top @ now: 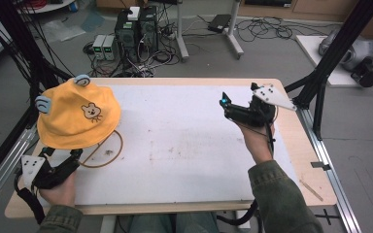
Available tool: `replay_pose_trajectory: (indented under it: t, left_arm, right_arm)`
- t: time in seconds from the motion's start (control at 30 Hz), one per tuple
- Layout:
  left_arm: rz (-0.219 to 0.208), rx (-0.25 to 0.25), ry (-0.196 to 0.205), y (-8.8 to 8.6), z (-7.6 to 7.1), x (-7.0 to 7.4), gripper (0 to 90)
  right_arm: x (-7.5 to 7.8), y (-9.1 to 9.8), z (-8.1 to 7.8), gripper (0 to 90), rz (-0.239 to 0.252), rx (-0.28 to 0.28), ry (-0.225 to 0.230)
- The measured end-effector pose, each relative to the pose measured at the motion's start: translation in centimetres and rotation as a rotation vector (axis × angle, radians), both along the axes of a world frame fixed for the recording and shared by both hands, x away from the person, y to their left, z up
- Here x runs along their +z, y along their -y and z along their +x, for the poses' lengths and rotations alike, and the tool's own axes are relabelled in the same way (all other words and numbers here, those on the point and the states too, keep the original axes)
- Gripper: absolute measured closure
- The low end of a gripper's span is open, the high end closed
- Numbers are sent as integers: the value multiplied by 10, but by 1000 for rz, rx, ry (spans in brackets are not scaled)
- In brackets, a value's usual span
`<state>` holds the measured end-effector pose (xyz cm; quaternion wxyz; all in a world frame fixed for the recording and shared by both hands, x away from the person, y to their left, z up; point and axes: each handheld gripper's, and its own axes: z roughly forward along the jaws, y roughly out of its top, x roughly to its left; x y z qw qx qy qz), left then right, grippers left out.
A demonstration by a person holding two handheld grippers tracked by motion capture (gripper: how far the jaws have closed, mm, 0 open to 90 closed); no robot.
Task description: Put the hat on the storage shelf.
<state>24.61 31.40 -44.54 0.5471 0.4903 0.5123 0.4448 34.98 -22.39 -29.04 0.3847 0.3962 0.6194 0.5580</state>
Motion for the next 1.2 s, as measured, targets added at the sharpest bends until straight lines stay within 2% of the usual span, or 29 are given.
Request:
replay_pose_trajectory:
  t: [0.07,0.17,0.3,0.4,0.53,0.7,0.97,1.07,1.13,1.2]
  left_arm:
    - [-1,6,-5,-1,0,-1,204]
    - [-3,8,-5,-1,1,-1,204]
    - [-1,9,-4,0,1,-1,204]
    - [0,11,-8,1,1,-3,204]
    - [2,19,-11,0,1,-3,204]
    - [1,24,-14,-1,0,-4,204]
    - [11,30,-18,0,1,-5,204]
    - [13,32,-18,0,1,-5,204]
    - [14,33,-17,0,1,-5,204]
    - [14,35,-13,0,1,-4,204]
  right_arm:
    - [-13,6,-9,31,-9,-48,24]
    - [-32,13,-17,31,-20,-84,39]
    - [-50,22,-23,31,7,-110,19]
    - [-59,27,-27,31,10,-124,22]
    - [-74,35,-29,31,11,-137,1]
    - [-92,46,-35,31,40,-166,-17]
    - [-122,54,-41,31,43,-217,-42]
    - [-126,56,-40,30,30,-236,-81]
    - [-125,57,-41,31,36,-236,-53]
    - [-124,57,-42,31,51,-242,-44]
